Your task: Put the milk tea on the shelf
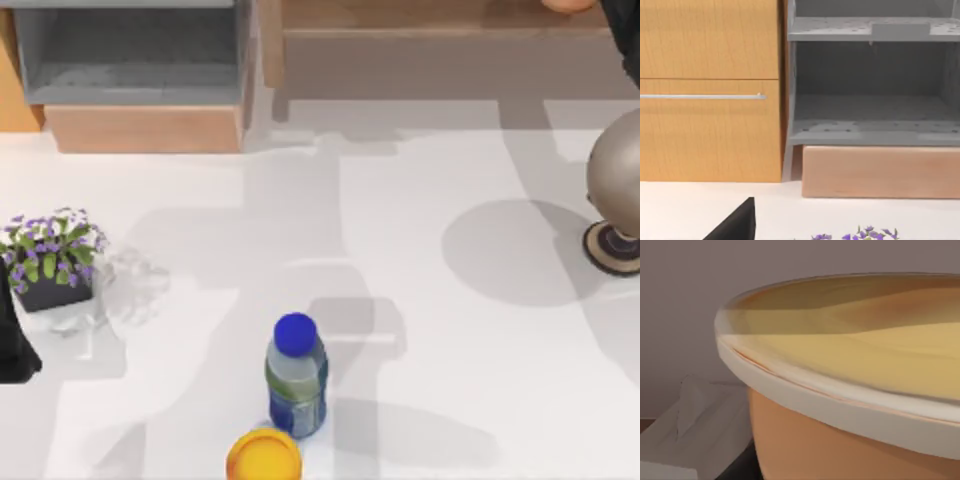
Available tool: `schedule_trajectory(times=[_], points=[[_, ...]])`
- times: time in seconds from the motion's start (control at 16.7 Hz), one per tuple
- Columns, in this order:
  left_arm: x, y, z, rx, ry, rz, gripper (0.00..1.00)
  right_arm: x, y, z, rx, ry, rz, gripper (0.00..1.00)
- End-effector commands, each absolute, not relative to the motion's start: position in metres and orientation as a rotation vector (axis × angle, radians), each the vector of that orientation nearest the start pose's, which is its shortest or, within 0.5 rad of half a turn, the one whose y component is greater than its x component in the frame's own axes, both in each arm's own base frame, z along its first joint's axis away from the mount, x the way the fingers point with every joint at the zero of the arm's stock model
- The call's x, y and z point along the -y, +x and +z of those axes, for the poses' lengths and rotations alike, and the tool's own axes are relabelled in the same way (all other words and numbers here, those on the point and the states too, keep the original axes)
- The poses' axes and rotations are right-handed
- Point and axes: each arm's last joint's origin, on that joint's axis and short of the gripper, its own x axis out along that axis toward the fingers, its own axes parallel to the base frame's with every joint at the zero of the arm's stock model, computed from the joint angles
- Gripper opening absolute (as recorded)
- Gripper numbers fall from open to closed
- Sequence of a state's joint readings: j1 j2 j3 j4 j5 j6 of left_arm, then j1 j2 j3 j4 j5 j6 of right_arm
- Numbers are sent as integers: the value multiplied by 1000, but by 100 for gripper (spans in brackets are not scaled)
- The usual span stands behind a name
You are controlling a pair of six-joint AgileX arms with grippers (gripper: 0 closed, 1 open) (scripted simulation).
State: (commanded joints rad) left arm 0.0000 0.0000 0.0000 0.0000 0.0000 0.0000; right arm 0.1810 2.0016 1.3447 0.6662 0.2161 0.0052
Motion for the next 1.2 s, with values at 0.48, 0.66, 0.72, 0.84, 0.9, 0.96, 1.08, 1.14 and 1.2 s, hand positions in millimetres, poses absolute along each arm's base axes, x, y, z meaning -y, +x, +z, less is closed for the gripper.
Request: schedule_trajectory(times=[0.48,0.66,0.72,0.84,0.9,0.96,1.08,1.14,1.2], points=[[1,106,160,0,0,0,100,-82,458,238,12,-7,-12,53],[1,106,160,0,0,0,100,-82,458,238,12,-7,-12,75],[1,106,160,0,0,0,100,-82,458,238,12,-7,-12,83],[1,106,160,0,0,0,100,-82,458,238,12,-7,-12,98],[1,106,160,0,0,0,100,-82,458,238,12,-7,-12,100],[1,106,160,0,0,0,100,-82,458,238,12,-7,-12,100],[1,106,160,0,0,0,100,-82,458,238,12,-7,-12,100],[1,106,160,0,0,0,100,-82,458,238,12,-7,-12,100],[1,106,160,0,0,0,100,-82,458,238,12,-7,-12,100]])
